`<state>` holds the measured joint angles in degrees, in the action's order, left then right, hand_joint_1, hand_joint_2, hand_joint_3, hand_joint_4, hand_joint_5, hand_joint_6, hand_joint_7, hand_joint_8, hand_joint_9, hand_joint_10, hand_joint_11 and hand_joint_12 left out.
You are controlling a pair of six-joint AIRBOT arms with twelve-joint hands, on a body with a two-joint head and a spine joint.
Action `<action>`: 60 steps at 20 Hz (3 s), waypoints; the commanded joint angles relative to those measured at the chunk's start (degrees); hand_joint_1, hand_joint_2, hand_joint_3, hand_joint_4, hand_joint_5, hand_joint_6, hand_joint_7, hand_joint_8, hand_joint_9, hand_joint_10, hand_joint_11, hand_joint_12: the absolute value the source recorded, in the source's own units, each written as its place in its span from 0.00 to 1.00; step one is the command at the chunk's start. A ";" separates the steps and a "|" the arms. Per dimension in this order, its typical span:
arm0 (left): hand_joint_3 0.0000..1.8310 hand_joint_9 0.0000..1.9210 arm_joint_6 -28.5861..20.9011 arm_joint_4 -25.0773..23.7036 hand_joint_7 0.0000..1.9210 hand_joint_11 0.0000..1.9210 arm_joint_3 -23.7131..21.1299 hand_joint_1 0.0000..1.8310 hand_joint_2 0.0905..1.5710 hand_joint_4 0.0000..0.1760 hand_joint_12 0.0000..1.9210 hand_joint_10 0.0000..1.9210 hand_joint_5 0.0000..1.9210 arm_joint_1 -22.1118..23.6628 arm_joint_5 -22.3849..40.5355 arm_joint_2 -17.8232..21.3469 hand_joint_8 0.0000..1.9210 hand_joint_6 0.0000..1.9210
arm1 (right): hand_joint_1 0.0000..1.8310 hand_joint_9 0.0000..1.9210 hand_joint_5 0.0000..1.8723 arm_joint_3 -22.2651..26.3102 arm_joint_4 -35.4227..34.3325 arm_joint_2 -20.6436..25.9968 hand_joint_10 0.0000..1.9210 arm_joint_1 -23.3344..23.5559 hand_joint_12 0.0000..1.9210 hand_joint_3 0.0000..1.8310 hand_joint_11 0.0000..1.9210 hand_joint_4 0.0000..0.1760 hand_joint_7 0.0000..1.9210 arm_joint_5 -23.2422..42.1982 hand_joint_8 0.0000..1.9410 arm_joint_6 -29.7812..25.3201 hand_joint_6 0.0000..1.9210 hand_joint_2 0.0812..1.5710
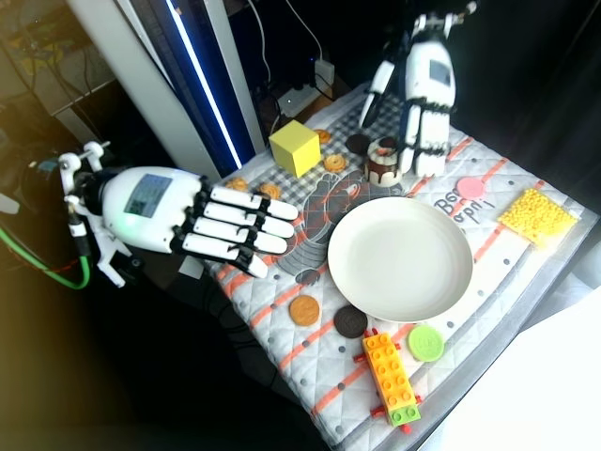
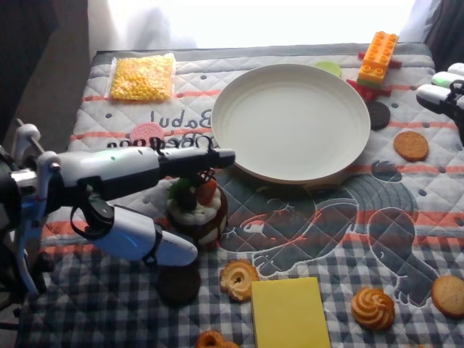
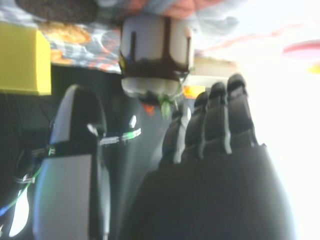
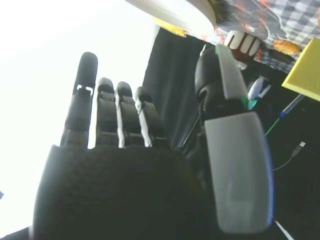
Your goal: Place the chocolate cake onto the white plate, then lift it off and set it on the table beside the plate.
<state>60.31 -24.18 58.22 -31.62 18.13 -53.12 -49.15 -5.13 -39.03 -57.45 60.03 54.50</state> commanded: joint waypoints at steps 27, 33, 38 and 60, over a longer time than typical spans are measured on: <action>0.00 0.13 6.84 9.48 0.11 0.12 10.16 0.68 0.72 0.00 0.86 0.73 0.14 12.16 6.89 -12.37 0.65 0.59 | 0.40 0.00 0.00 -0.07 -1.89 -0.29 0.00 -0.36 0.40 0.00 0.00 0.00 0.00 7.13 0.00 0.03 0.00 0.78; 0.00 0.11 6.84 12.83 0.12 0.06 20.65 0.64 0.74 0.00 0.93 0.72 0.20 15.23 -0.78 -23.10 0.63 0.67 | 0.42 0.00 0.00 -0.40 -1.89 -0.66 0.00 -0.38 0.36 0.00 0.00 0.00 0.00 7.12 0.00 0.03 0.00 0.78; 0.00 0.03 6.99 14.56 0.10 0.02 26.08 0.61 0.71 0.00 0.84 0.55 0.14 15.61 -5.55 -27.98 0.38 0.46 | 0.41 0.00 0.00 -0.45 -1.89 -0.66 0.00 -0.38 0.03 0.00 0.00 0.00 0.00 7.11 0.00 0.03 0.00 0.79; 0.00 0.02 1.23 13.95 0.02 0.00 2.86 0.36 0.89 0.43 0.38 0.04 0.03 4.68 22.37 -0.48 0.00 0.00 | 0.39 0.01 0.00 -2.19 -1.25 -1.09 0.18 2.40 0.67 0.00 0.00 0.00 0.02 6.42 0.00 -2.10 0.00 0.78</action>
<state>62.37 -10.46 61.28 -27.68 31.86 -53.65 -51.20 -5.37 -40.29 -55.57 60.12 52.60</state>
